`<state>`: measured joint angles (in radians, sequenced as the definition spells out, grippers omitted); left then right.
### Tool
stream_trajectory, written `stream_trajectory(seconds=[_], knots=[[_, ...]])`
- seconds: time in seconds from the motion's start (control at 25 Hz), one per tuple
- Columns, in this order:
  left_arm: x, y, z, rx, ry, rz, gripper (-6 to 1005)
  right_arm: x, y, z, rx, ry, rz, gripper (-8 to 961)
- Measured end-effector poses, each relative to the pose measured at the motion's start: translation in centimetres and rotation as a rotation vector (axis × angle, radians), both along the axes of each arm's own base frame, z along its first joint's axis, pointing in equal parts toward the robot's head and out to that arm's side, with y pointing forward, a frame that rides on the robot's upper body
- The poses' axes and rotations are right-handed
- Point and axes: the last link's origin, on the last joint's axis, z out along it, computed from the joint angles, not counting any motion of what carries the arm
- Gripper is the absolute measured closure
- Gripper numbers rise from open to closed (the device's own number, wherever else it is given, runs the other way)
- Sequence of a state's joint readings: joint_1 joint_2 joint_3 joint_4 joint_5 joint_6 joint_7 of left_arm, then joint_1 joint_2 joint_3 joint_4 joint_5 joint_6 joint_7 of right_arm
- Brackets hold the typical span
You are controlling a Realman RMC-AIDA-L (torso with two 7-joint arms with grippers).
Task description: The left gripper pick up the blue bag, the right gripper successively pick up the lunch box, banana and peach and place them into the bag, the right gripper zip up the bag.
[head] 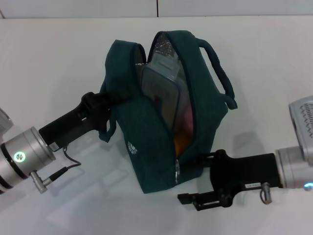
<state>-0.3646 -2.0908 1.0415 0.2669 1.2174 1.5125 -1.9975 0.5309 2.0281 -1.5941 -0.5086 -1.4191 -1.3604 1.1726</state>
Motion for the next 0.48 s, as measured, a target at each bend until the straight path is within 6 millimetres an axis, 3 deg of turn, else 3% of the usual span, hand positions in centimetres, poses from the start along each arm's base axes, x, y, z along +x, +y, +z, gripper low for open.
stream_trajectory(seconds=[0.2,0.48], knots=[[0.01,0.01,0.0,0.0,0.001,-0.001,921,-1.12,-0.25,-0.81,-0.017,0.014,0.04,239],[-0.24,-0.24,0.0,0.002,0.004,0.006,918,-0.7,-0.13,-0.64,0.002,0.013,0.022,240]])
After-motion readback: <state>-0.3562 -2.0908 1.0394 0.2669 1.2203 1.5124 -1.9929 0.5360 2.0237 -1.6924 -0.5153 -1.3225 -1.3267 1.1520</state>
